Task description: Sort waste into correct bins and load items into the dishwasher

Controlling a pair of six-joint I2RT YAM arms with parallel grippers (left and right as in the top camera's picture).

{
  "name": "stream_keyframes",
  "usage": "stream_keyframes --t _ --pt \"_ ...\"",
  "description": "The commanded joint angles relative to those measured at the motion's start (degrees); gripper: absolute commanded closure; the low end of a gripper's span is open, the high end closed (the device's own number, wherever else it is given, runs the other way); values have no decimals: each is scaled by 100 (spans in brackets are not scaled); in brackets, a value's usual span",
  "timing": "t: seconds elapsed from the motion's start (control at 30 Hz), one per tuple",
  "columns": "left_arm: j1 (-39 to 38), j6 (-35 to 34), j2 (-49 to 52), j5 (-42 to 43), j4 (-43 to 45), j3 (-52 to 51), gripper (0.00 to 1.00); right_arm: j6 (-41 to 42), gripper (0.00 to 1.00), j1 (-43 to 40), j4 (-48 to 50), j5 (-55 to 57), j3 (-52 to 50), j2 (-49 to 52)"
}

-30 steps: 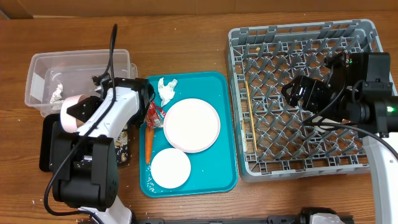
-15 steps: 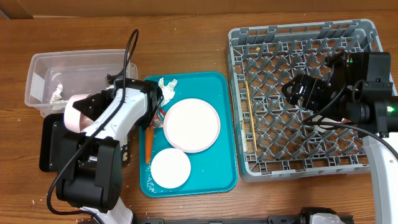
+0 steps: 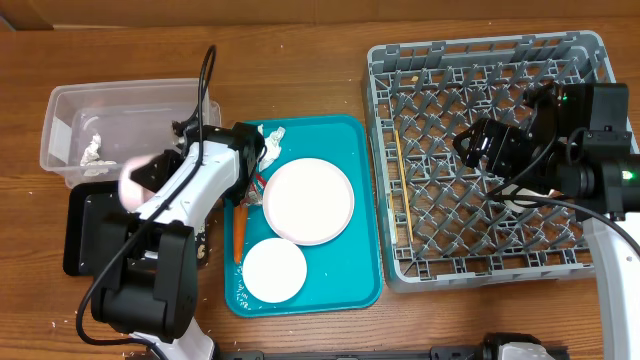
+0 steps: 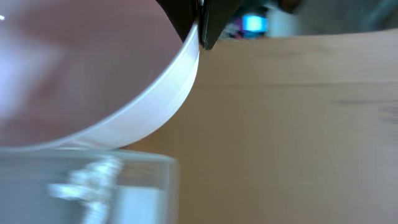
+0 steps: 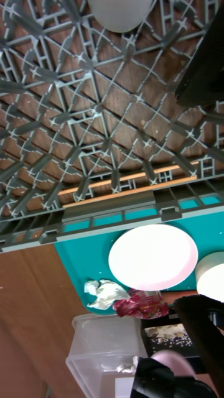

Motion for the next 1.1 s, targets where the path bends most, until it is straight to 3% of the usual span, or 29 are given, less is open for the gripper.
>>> stream_keyframes --t 0.0,0.2,0.4,0.53,0.77,1.07 --pt "-107 -273 24 2179 103 304 96 26 0 28 85 17 -4 -4" --pt "-450 -192 -254 3939 -42 1270 96 22 0 28 87 -223 -4 -4" --pt "-931 903 -778 5960 448 2264 96 17 0 35 87 -599 -4 -4" --pt "-1069 903 -931 5698 466 2424 96 20 0 94 70 -597 -4 -4" --pt "-1093 905 -1019 6610 400 2430 96 11 0 328 162 -616 -4 -4" --pt "-1582 734 -1176 6765 955 2444 96 24 3 1617 361 -588 -4 66"
